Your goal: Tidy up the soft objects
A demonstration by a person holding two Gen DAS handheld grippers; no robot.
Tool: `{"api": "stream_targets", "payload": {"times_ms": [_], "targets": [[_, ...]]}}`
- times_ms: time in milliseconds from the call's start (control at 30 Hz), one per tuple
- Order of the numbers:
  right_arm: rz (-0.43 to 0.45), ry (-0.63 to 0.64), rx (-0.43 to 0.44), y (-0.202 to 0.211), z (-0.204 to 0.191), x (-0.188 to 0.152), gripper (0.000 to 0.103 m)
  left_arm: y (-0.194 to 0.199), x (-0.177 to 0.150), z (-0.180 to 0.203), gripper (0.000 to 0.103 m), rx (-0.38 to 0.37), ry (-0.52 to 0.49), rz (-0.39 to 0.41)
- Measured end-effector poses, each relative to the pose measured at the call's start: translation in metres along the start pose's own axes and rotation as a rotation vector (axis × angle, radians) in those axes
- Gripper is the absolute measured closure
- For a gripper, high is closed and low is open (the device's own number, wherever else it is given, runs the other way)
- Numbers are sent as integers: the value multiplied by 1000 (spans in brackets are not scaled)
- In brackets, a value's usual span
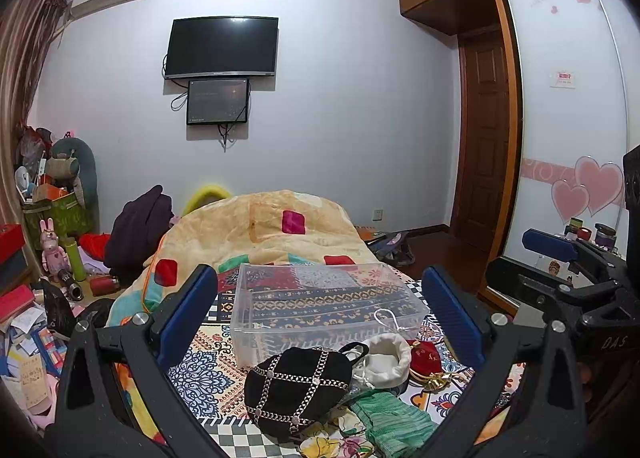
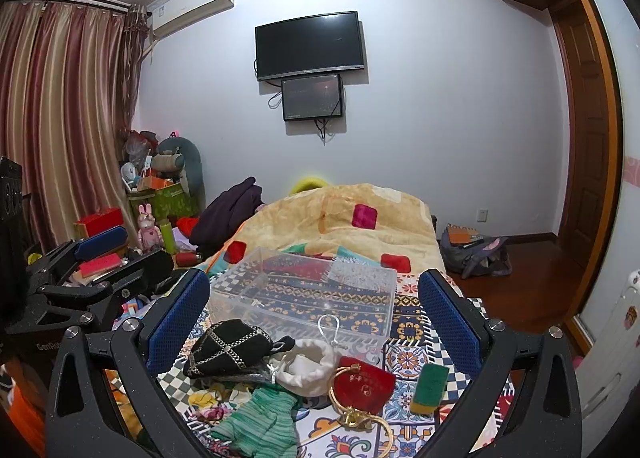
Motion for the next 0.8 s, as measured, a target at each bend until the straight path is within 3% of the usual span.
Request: {"api": "stream_targets", "payload": {"times_ms": [800], "targets": [[6, -6, 4, 3, 0, 3, 0, 2, 2, 2, 0, -3, -3, 3]]}}
Point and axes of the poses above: each gripper's, at about its wrist camera, not at the fingertips, and y roughly against the way its jaws point, z to its right, x to its top, the point moved 2 cm from there along -y, roughly the way its jaws point, and after that the axes turned 15 degrees about -x, right-handed, at the moved point
